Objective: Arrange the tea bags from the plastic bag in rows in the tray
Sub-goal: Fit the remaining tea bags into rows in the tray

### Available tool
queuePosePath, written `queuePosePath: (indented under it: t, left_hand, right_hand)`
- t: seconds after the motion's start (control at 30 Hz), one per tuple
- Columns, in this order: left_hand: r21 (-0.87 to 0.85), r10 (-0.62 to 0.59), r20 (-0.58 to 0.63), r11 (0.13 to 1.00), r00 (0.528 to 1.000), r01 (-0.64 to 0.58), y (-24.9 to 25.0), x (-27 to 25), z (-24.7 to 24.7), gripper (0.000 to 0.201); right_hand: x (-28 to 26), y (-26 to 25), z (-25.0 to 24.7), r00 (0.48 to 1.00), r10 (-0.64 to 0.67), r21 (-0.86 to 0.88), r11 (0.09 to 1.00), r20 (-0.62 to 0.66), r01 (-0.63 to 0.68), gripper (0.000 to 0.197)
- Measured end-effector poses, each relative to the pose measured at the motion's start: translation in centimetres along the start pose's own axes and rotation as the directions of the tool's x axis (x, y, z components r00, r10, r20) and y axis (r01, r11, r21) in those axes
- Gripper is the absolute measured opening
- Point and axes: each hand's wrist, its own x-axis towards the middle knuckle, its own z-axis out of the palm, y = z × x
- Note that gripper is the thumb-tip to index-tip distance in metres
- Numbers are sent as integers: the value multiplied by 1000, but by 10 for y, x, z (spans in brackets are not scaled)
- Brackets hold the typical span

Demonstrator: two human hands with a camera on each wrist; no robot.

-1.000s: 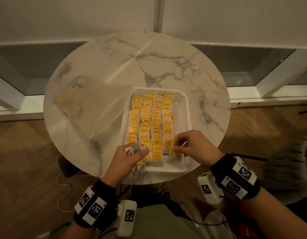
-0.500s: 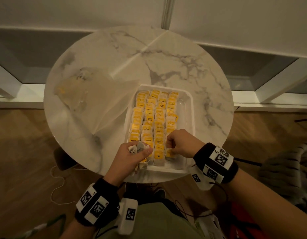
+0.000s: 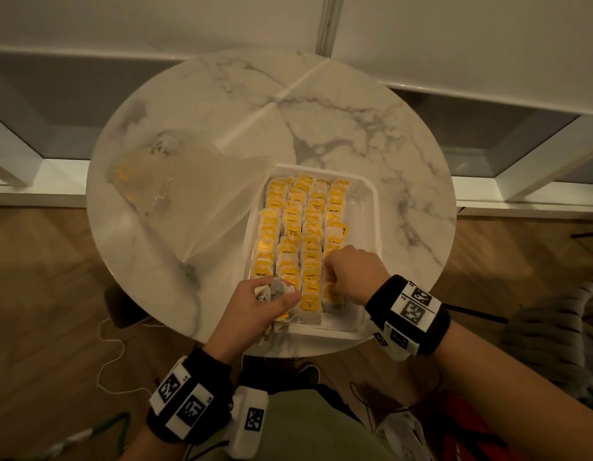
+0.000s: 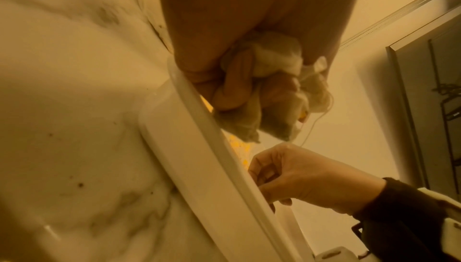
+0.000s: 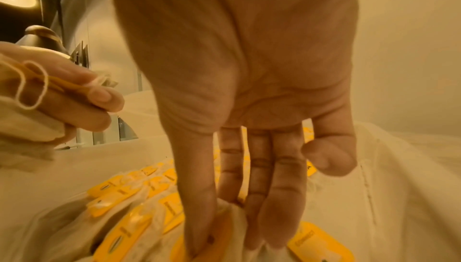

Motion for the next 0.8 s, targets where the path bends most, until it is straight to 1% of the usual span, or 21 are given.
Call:
queuePosePath:
  t: [0.07,0.17,0.23,0.3,0.43,0.53,0.67,0.8]
  left_hand:
    - [7,-4,0,1000,1000,4,-1,1,-1,7]
    - [2,1,0,1000,1000,-1,-2,0,-1,6]
    - [0,10,6,1000,1000,-10,-2,0,-1,6]
    - [-2,15,9,1000,1000,-15,-2,0,-1,7]
    - [-11,11,5,1000,1000,-11,-2,-1,-2,7]
    - [-10,11,-9,1000,1000,-11,-2,-2,-3,6]
    - [-6,-19,-26,1000,999,19,-2,-3,-4,7]
    - [7,-25,-25,1000,999,25,-2,-4,-5,9]
  right_hand:
    - [0,-1,0,1000,7,-29,1000,1,-7,12]
    - [0,-1,-1,999,33,-58,998,-6,-33,5]
    - [1,0,0,999,49,-66,997,-15,-50,10]
    - [-1,1,1,998,60,-48,997,-33,-62,12]
    - [-10,6,-1,997,62,77,995,-47,-58,7]
    - [-21,10,-2,999,29,192,981,-39,-21,4]
    - [-26,11,8,999,-41,292,955,-1,39,19]
    - [-21,10,19,997,-52,367,930,61,27,25]
